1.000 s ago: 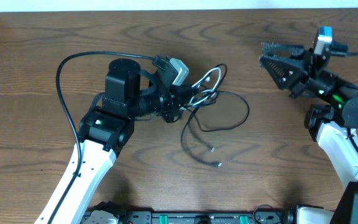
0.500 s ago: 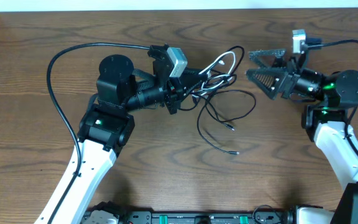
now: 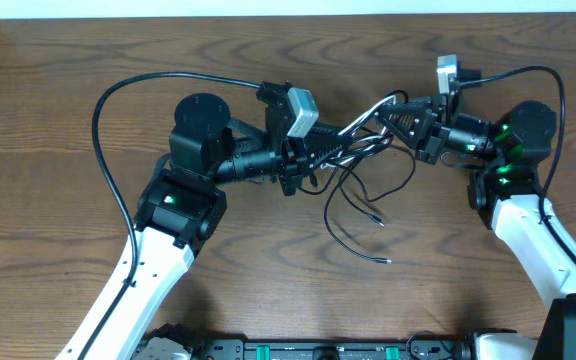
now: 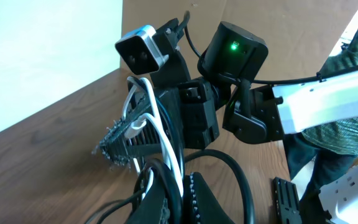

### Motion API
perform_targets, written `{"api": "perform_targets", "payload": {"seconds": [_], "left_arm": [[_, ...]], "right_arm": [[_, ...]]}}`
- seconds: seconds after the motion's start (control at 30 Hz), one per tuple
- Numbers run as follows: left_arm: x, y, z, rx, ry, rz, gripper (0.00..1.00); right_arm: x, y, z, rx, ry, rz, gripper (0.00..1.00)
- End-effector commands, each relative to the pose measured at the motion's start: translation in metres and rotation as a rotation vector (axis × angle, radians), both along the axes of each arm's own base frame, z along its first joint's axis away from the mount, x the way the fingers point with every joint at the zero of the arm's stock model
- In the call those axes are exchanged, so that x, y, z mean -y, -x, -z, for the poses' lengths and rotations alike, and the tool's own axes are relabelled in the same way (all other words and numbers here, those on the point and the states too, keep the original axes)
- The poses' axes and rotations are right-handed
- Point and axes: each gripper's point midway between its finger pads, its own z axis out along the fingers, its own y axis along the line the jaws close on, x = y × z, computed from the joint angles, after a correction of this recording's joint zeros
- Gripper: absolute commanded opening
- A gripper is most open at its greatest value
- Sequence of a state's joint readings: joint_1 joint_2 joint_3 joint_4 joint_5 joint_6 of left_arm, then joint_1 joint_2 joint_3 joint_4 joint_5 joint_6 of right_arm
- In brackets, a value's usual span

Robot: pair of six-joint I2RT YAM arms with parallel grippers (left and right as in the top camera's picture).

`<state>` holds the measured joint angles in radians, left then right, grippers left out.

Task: Untangle cables

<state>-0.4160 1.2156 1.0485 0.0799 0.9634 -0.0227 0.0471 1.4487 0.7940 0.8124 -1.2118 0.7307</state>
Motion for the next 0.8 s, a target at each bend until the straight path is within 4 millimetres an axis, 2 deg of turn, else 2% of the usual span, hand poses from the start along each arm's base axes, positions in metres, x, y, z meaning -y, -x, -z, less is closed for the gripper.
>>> {"api": "perform_targets", "payload": {"seconds": [0.0, 0.1, 0.13, 0.23, 0.33, 0.57, 0.77], "left_arm": [[-0.001, 0.002, -0.005, 0.009, 0.003, 0.005, 0.08], [-0.008, -0.012, 0.014, -0.066, -0.056, -0.103, 0.08], [-0.012, -0.017, 0.026, -0.108, -0.090, -0.150, 0.08], [-0.014, -0.014, 0.039, -0.166, -0.124, -0.157, 0.08], [-0.016, -0.010, 0.050, -0.211, -0.148, -0.156, 0.08], [-0.020, -0.001, 0.074, -0.325, -0.210, -0.153, 0.08], [-0.018, -0.005, 0.069, -0.294, -0.193, -0.153, 0.08]], "right_arm": [[0.019, -0.012, -0.010, -0.007, -0.023, 0.075, 0.01], [0.039, -0.016, -0.026, -0.016, -0.075, 0.119, 0.01], [0.053, -0.013, -0.045, 0.022, -0.117, 0.140, 0.01], [0.072, 0.001, -0.083, 0.156, -0.186, 0.171, 0.01], [0.083, 0.008, -0.104, 0.209, -0.261, 0.202, 0.01], [0.092, 0.001, -0.115, 0.193, -0.341, 0.256, 0.01], [0.085, 0.006, -0.106, 0.181, -0.288, 0.208, 0.02]]}}
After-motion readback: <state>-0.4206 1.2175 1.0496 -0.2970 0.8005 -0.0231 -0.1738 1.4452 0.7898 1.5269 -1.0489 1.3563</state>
